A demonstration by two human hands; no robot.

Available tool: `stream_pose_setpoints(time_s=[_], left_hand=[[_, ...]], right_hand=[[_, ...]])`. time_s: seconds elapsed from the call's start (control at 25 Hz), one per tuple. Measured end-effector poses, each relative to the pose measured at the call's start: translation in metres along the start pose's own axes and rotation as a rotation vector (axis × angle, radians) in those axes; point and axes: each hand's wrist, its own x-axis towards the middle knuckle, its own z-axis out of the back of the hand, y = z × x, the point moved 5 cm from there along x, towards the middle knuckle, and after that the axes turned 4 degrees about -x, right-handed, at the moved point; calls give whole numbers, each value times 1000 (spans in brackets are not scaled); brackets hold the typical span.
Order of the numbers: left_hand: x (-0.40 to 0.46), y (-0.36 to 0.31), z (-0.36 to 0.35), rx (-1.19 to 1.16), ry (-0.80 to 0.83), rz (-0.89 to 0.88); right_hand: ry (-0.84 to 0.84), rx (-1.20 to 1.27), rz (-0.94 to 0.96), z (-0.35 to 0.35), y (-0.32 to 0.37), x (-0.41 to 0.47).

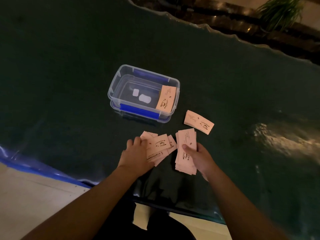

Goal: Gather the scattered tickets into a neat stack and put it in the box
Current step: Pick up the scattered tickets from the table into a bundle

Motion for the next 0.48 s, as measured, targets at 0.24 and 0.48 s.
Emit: stream_pose_setpoints(time_s=[0.24,0.48], left_hand=[[0,-6,5,-79,57,-67],[14,-19,16,-62,81,-245]], right_hand=[[-29,-79,170,12,31,-1],[169,-307,191,4,43,5]])
